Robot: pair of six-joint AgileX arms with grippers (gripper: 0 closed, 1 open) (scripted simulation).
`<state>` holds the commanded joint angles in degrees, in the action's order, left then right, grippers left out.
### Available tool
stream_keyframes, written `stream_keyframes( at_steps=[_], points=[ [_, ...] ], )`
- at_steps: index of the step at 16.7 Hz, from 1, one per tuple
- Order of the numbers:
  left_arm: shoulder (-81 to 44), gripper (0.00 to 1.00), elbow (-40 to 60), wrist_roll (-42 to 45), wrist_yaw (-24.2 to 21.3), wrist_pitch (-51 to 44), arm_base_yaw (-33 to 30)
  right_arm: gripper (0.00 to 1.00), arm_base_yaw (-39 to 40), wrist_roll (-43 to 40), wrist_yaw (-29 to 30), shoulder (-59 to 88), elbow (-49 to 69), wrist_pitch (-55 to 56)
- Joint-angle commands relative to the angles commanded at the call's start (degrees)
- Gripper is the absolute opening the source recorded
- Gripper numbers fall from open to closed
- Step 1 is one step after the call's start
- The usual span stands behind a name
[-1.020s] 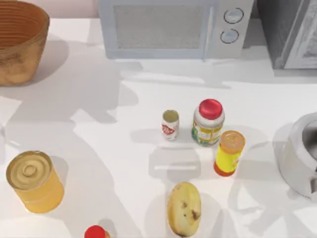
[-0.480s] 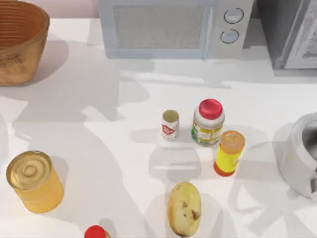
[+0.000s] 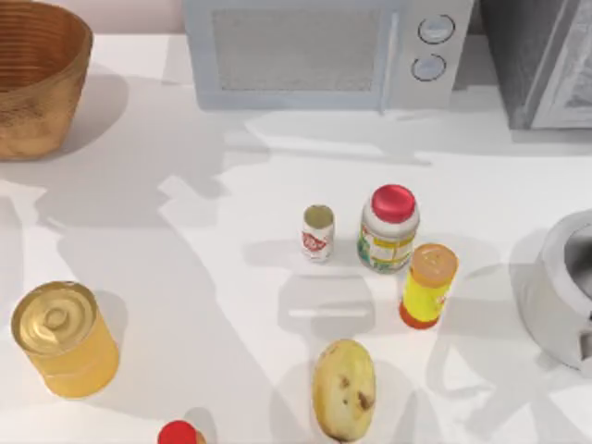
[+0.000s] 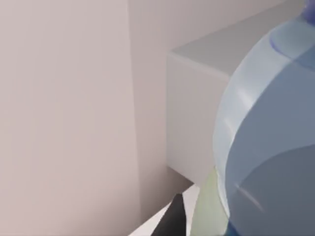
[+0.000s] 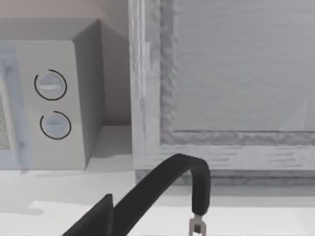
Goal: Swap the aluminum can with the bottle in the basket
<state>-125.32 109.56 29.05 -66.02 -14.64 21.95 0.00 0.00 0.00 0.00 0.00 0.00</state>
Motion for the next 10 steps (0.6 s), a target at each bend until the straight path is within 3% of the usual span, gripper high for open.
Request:
stream_keyframes(
  at_steps=[5, 10],
  points=[
    [-0.1, 0.00, -0.3, -0.3, 0.2, 0.7, -0.2, 1.00, 0.0, 0.0, 0.0, 0.0, 0.0, 0.0],
    [-0.1, 0.38, -0.3, -0.3, 0.2, 0.7, -0.2, 1.00, 0.0, 0.0, 0.0, 0.0, 0.0, 0.0]
  ],
)
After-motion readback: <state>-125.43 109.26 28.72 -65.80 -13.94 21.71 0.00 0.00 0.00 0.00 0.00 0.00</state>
